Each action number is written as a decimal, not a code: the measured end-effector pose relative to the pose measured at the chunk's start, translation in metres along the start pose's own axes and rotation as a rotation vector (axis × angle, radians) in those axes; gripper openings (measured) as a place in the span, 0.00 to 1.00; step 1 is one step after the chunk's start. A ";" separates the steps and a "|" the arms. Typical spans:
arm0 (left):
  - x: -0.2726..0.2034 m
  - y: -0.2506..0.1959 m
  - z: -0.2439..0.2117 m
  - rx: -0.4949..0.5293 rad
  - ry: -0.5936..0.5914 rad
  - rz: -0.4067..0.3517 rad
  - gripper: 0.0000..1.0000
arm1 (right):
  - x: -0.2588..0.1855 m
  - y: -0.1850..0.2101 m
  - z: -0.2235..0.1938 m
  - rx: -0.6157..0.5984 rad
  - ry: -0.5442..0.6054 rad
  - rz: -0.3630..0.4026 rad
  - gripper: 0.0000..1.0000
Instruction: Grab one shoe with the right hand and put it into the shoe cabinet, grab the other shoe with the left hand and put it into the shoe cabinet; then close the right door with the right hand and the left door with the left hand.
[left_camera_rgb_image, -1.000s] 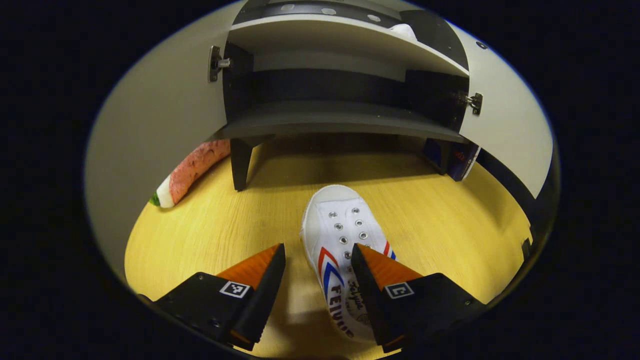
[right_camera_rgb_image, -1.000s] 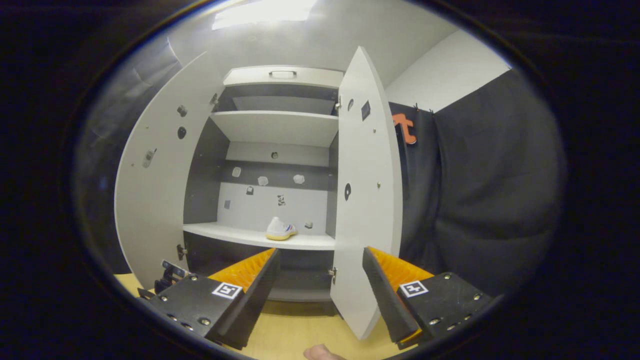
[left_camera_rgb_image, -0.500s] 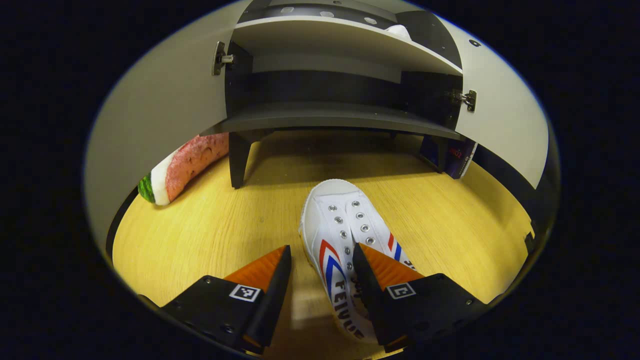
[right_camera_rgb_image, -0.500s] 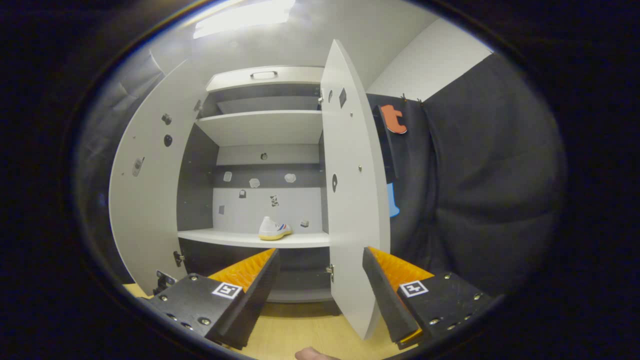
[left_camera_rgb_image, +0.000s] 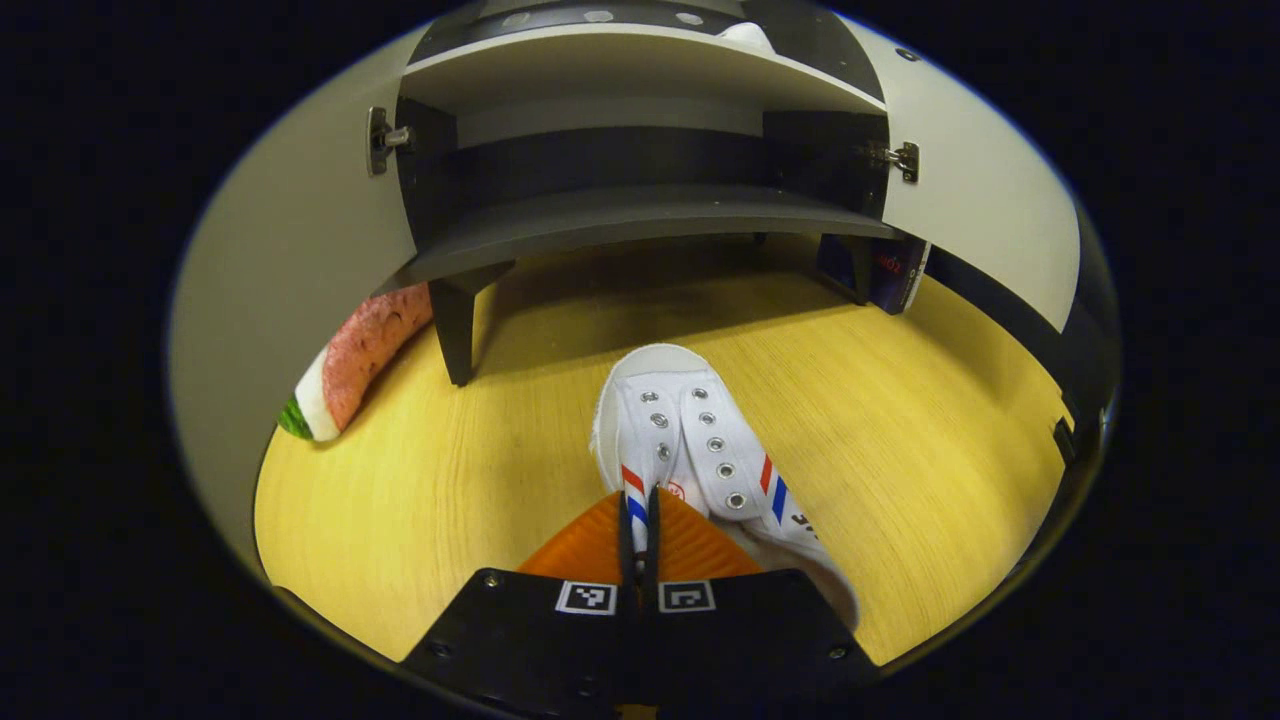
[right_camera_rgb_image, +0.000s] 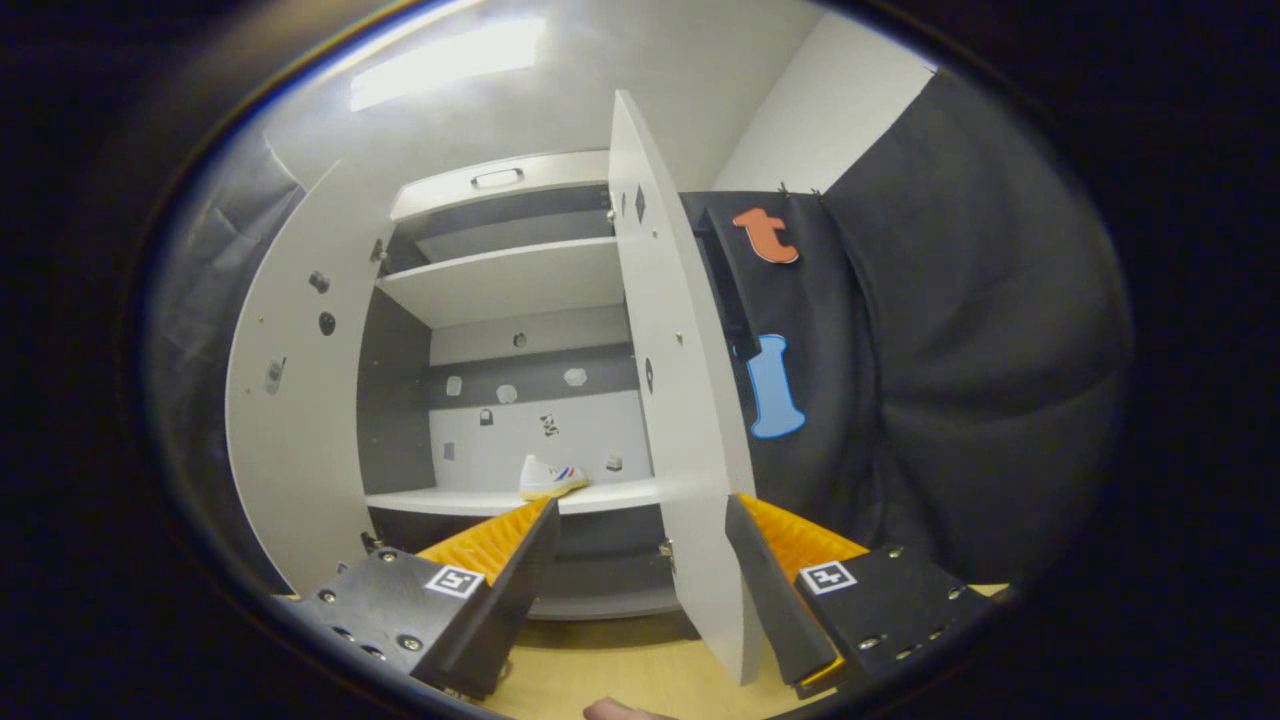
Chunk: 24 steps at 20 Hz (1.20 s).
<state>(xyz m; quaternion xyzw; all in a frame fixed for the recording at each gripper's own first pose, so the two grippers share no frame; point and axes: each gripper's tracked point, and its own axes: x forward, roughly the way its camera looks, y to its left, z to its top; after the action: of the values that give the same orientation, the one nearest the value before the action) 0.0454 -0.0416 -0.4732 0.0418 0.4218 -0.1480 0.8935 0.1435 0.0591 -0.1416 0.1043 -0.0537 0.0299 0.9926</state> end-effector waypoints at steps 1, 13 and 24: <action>-0.004 0.003 0.011 0.020 -0.047 0.012 0.01 | 0.000 0.001 -0.001 0.008 0.003 0.007 0.97; -0.071 0.027 0.132 -0.038 -0.297 0.092 0.00 | -0.013 0.030 0.005 -0.080 -0.001 0.104 0.96; -0.132 0.032 0.252 -0.075 -0.444 0.129 0.00 | -0.035 0.074 0.005 -0.142 -0.015 0.283 0.97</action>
<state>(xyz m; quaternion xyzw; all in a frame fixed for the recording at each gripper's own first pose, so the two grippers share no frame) 0.1621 -0.0313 -0.2124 0.0019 0.2164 -0.0804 0.9730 0.1031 0.1280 -0.1253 0.0255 -0.0772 0.1648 0.9830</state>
